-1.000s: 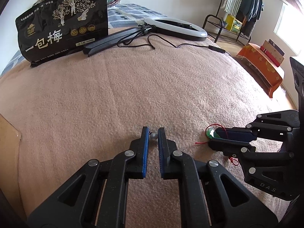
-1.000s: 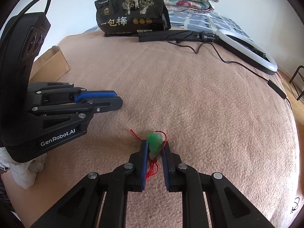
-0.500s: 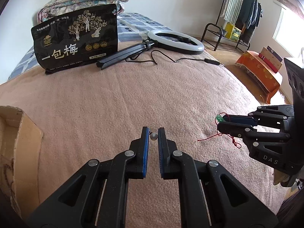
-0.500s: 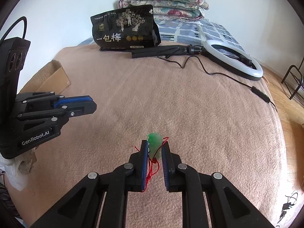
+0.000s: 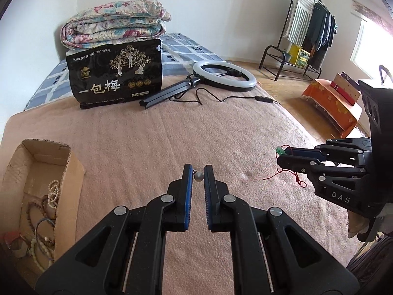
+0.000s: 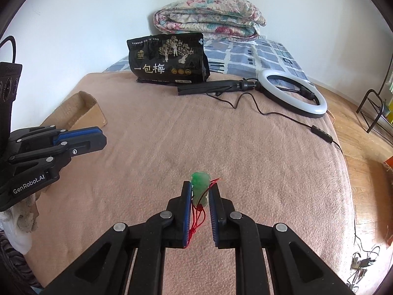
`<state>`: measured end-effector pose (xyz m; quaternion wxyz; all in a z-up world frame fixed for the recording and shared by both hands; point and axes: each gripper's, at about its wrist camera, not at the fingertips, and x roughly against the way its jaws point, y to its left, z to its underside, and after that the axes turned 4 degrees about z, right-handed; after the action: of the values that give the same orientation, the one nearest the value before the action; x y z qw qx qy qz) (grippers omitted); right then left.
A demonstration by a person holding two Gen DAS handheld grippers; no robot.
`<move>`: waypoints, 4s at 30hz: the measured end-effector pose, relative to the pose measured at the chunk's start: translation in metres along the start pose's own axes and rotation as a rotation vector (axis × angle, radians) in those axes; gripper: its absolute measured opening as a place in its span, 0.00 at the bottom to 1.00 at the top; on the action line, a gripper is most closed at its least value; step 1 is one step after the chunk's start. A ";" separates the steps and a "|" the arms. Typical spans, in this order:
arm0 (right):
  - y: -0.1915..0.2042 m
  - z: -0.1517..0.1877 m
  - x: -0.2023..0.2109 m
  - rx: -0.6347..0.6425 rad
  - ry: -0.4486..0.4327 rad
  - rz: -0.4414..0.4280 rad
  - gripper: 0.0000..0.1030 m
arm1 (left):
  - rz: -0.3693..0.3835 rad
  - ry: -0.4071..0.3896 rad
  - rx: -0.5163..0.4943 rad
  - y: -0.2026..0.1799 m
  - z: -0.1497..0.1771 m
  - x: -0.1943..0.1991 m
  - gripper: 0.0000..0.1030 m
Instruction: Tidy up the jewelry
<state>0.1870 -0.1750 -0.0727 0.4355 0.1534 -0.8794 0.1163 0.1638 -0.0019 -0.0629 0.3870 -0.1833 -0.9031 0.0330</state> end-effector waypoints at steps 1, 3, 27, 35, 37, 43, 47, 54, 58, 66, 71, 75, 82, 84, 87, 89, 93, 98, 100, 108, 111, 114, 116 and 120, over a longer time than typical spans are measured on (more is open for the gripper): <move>0.003 -0.001 0.005 0.001 -0.004 0.003 0.12 | -0.004 -0.005 -0.002 0.000 0.000 0.005 0.07; 0.009 -0.002 0.014 0.008 -0.013 0.007 0.12 | -0.008 -0.015 -0.005 -0.001 0.000 0.016 0.07; 0.101 -0.037 0.057 0.069 -0.098 -0.096 0.12 | -0.135 -0.119 0.039 0.051 0.016 0.114 0.07; 0.139 -0.054 0.045 0.097 -0.105 -0.143 0.12 | -0.193 -0.137 0.101 0.097 0.026 0.135 0.07; 0.149 -0.058 0.042 0.102 -0.107 -0.157 0.12 | -0.208 -0.141 0.123 0.110 0.029 0.139 0.07; 0.175 -0.074 0.029 0.120 -0.108 -0.193 0.12 | -0.247 -0.146 0.173 0.142 0.036 0.147 0.07; 0.192 -0.084 0.020 0.133 -0.107 -0.216 0.12 | -0.266 -0.145 0.191 0.159 0.039 0.147 0.07; 0.219 -0.102 -0.004 0.155 -0.101 -0.240 0.12 | -0.282 -0.145 0.213 0.180 0.043 0.142 0.07; 0.235 -0.112 -0.018 0.170 -0.093 -0.253 0.12 | -0.284 -0.148 0.231 0.190 0.042 0.138 0.07; 0.257 -0.126 -0.043 0.185 -0.074 -0.271 0.12 | -0.287 -0.145 0.258 0.207 0.044 0.132 0.07; 0.264 -0.128 -0.052 0.192 -0.062 -0.281 0.12 | -0.296 -0.133 0.261 0.212 0.046 0.130 0.07; 0.267 -0.129 -0.057 0.190 -0.054 -0.283 0.13 | -0.306 -0.133 0.256 0.213 0.048 0.132 0.07; 0.267 -0.130 -0.059 0.179 -0.064 -0.276 0.36 | -0.329 -0.129 0.247 0.212 0.049 0.132 0.09; 0.265 -0.131 -0.057 0.169 -0.072 -0.267 0.63 | -0.342 -0.133 0.250 0.213 0.050 0.133 0.46; 0.261 -0.132 -0.051 0.153 -0.106 -0.246 0.84 | -0.356 -0.163 0.258 0.211 0.053 0.138 0.57; 0.259 -0.132 -0.047 0.152 -0.117 -0.237 0.88 | -0.363 -0.153 0.262 0.211 0.053 0.138 0.57; 0.253 -0.132 -0.042 0.139 -0.123 -0.222 0.93 | -0.372 -0.148 0.257 0.207 0.054 0.141 0.57; 0.242 -0.127 -0.030 0.112 -0.127 -0.217 0.95 | -0.373 -0.154 0.247 0.200 0.053 0.147 0.57; 0.238 -0.125 -0.023 0.104 -0.133 -0.213 0.95 | -0.374 -0.161 0.239 0.192 0.053 0.154 0.57; 0.221 -0.109 0.022 0.100 -0.174 -0.188 0.96 | -0.369 -0.191 0.206 0.156 0.049 0.184 0.57; 0.212 -0.101 0.042 0.097 -0.189 -0.180 0.96 | -0.373 -0.207 0.194 0.141 0.046 0.196 0.57; 0.203 -0.093 0.062 0.093 -0.207 -0.167 0.97 | -0.380 -0.218 0.187 0.125 0.046 0.208 0.57; 0.195 -0.086 0.076 0.082 -0.217 -0.161 0.98 | -0.385 -0.224 0.179 0.114 0.046 0.216 0.58; 0.181 -0.072 0.101 0.072 -0.232 -0.148 1.00 | -0.394 -0.245 0.159 0.089 0.049 0.230 0.76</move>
<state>0.1143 0.0004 0.0385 0.3323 0.2458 -0.9054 0.0969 0.0103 0.1676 0.0430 0.2866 0.0327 -0.9562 0.0500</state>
